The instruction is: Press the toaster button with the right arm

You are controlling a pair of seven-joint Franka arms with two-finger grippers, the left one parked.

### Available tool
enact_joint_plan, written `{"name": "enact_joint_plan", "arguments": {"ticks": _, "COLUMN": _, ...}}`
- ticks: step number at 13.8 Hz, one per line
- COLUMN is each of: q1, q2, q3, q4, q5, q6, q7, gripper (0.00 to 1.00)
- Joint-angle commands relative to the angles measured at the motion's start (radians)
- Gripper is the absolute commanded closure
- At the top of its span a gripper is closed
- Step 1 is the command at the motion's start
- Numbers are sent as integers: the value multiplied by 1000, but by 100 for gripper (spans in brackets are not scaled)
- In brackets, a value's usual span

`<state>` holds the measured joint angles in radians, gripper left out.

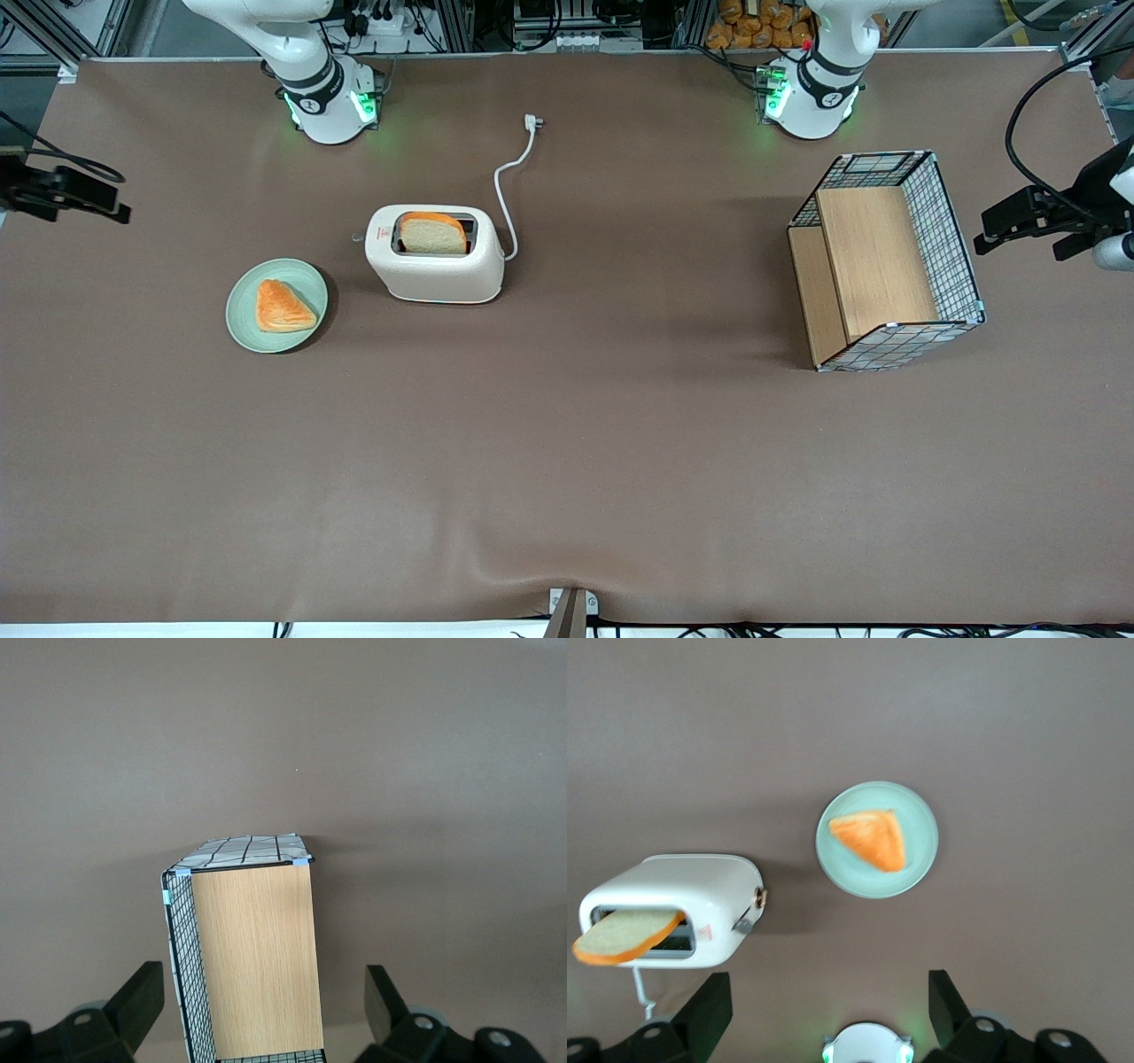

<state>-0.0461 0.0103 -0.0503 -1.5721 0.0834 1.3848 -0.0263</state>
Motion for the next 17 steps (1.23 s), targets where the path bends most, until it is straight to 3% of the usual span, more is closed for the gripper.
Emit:
{"name": "enact_joint_plan", "arguments": {"ticks": 1, "q1": -1, "q2": -35, "q3": -3, "q4": -89, "q5": 70, "q6": -1, "q7": 3, "gripper": 71}}
{"name": "enact_joint_plan", "arguments": {"ticks": 2, "q1": -1, "q2": -38, "q3": -3, "q4": -121, "q5": 81, "q6": 5, "q7": 3, "gripper": 99}}
{"name": "enact_joint_plan", "arguments": {"ticks": 5, "q1": -18, "q2": -81, "q3": -6, "q4": -231, "q5": 171, "q6": 29, "q7": 3, "gripper": 100}}
{"name": "enact_joint_plan", "arguments": {"ticks": 7, "q1": -18, "q2": -128, "q3": -6, "q4": -362, "q5": 191, "q6": 126, "q7": 3, "gripper": 100}}
{"name": "enact_joint_plan", "arguments": {"ticks": 9, "q1": -18, "q2": -167, "q3": -6, "q4": -475, "q5": 251, "q6": 193, "q7": -21, "gripper": 100}}
{"name": "enact_joint_plan", "arguments": {"ticks": 12, "q1": -14, "q2": -191, "q3": -5, "q4": -600, "q5": 272, "q6": 287, "q7": -35, "gripper": 100}}
{"name": "enact_joint_plan", "arguments": {"ticks": 17, "q1": 5, "q2": -219, "q3": -3, "q4": -770, "q5": 363, "q6": 454, "q7": -55, "gripper": 100}}
